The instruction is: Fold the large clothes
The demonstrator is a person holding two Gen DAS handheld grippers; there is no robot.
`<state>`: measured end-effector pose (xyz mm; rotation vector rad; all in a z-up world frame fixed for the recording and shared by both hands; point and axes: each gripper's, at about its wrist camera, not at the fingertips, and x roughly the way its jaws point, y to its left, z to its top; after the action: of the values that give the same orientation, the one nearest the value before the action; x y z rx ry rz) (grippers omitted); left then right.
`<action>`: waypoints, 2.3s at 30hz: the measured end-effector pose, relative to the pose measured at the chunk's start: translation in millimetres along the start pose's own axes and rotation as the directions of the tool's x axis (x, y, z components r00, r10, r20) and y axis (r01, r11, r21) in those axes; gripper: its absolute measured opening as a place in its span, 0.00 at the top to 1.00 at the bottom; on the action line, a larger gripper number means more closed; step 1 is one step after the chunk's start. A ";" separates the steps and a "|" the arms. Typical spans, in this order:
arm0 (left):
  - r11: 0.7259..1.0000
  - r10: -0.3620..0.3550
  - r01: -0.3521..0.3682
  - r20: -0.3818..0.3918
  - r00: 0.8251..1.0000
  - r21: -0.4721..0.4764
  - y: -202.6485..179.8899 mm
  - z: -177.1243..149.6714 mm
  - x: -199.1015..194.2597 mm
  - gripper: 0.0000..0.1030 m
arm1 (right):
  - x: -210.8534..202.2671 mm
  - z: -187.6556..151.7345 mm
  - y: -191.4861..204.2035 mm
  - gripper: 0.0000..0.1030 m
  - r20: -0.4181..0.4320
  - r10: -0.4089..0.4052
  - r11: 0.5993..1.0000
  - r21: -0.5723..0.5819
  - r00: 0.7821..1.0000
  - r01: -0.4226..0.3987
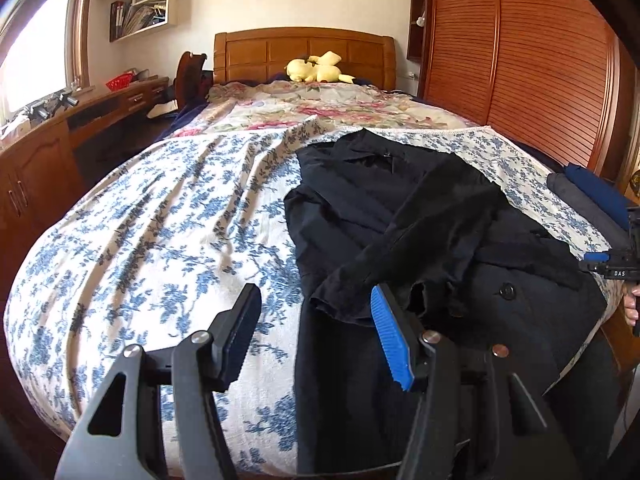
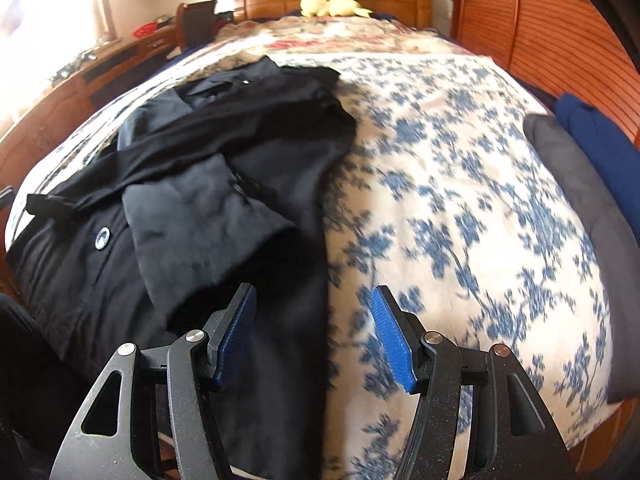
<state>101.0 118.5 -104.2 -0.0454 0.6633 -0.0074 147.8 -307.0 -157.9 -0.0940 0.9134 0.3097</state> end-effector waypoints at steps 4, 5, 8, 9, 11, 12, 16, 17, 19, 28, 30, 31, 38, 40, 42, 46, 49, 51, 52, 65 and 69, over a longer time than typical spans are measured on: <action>1.000 -0.004 0.003 -0.025 1.000 -0.013 7.2 -8.7 0.8 0.46 | 3.3 -10.2 -2.6 0.41 -0.023 0.017 1.000 0.004 1.000 -0.017; 1.000 -0.002 0.002 -0.035 0.999 -0.012 7.7 -12.4 2.9 0.47 | 3.6 -13.0 -1.1 0.40 -0.026 0.022 1.000 0.002 0.999 -0.022; 1.000 0.002 -0.003 -0.076 0.997 -0.008 7.5 -24.5 13.2 0.54 | 4.5 -18.0 3.4 0.40 -0.025 0.024 1.000 -0.013 0.999 -0.025; 1.000 0.000 -0.001 -0.088 0.996 -0.010 8.0 -29.0 16.5 0.54 | 4.7 -19.3 4.4 0.40 -0.026 0.030 0.999 -0.014 0.999 -0.030; 1.000 -0.001 0.000 -0.129 0.992 -0.013 8.9 -40.5 27.0 0.60 | 4.2 -20.9 7.8 0.40 -0.027 0.043 0.999 -0.014 0.999 -0.043; 1.000 0.003 -0.005 -0.146 0.989 -0.014 9.0 -45.4 31.2 0.60 | 3.7 -21.7 10.2 0.40 -0.029 0.050 0.999 -0.017 0.998 -0.050; 1.000 0.004 -0.008 -0.173 0.985 -0.023 9.0 -56.5 39.0 0.60 | -2.9 -23.1 22.3 0.47 -0.010 0.087 0.996 -0.035 0.996 -0.087; 1.000 0.004 -0.008 -0.172 0.985 -0.025 9.0 -56.8 38.7 0.60 | -5.5 -23.4 25.6 0.47 0.001 0.089 0.995 -0.040 0.996 -0.089; 1.000 0.006 -0.011 -0.174 0.985 -0.027 8.8 -56.3 37.8 0.60 | -8.6 -23.2 30.6 0.47 0.015 0.094 0.994 -0.052 0.995 -0.093; 1.000 0.002 -0.005 -0.179 0.984 -0.016 0.5 -63.5 31.0 0.60 | -11.5 -27.1 27.4 0.47 0.034 0.091 0.995 -0.044 0.995 -0.089; 1.000 -0.005 0.001 -0.179 0.984 -0.020 -0.7 -65.4 29.0 0.61 | -12.1 -28.4 25.4 0.47 0.037 0.089 0.995 -0.045 0.995 -0.088; 1.000 -0.009 0.006 -0.179 0.984 -0.020 -1.8 -66.3 27.8 0.61 | -12.1 -29.1 24.7 0.47 0.037 0.088 0.995 -0.044 0.995 -0.086; 0.999 -0.045 0.042 -0.186 0.982 -0.023 -6.4 -70.0 23.5 0.70 | -11.6 -34.2 22.5 0.47 0.028 0.078 0.996 -0.053 0.997 -0.077; 0.999 -0.048 0.044 -0.186 0.981 -0.028 -6.0 -70.6 23.5 0.70 | -11.1 -35.1 22.3 0.47 0.022 0.078 0.996 -0.054 0.997 -0.076; 0.998 -0.054 0.047 -0.185 0.981 -0.039 -4.7 -71.4 24.0 0.70 | -9.6 -36.5 22.2 0.47 0.012 0.075 0.996 -0.059 0.997 -0.074; 0.997 -0.065 0.054 -0.184 0.981 -0.060 -2.3 -72.7 25.0 0.70 | -9.1 -40.6 22.4 0.47 -0.006 0.063 0.995 -0.074 0.998 -0.063; 0.997 -0.060 0.051 -0.180 0.982 -0.057 -3.6 -73.4 24.7 0.70 | -9.1 -43.6 22.3 0.47 -0.015 0.062 0.995 -0.073 0.998 -0.063; 0.997 -0.063 0.053 -0.180 0.982 -0.060 -3.3 -73.8 24.9 0.70 | -8.8 -44.9 23.5 0.46 -0.017 0.058 0.995 -0.076 0.998 -0.059; 0.996 -0.066 0.056 -0.180 0.981 -0.063 -3.2 -73.9 24.8 0.70 | -8.7 -45.0 24.4 0.46 -0.017 0.053 0.995 -0.078 0.998 -0.055; 0.994 -0.099 0.088 -0.181 0.978 -0.068 -3.9 -83.4 9.1 0.78 | -5.5 -41.7 26.8 0.46 -0.028 0.053 0.996 -0.075 0.998 -0.055; 0.992 -0.109 0.096 -0.163 0.981 -0.086 -2.1 -82.1 3.7 0.91 | -7.6 -42.7 27.4 0.47 -0.033 0.055 0.996 -0.074 0.998 -0.058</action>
<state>53.4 113.1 -171.1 -0.1557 0.8288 -0.0855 102.5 -291.7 -176.5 -0.1423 0.9366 0.3960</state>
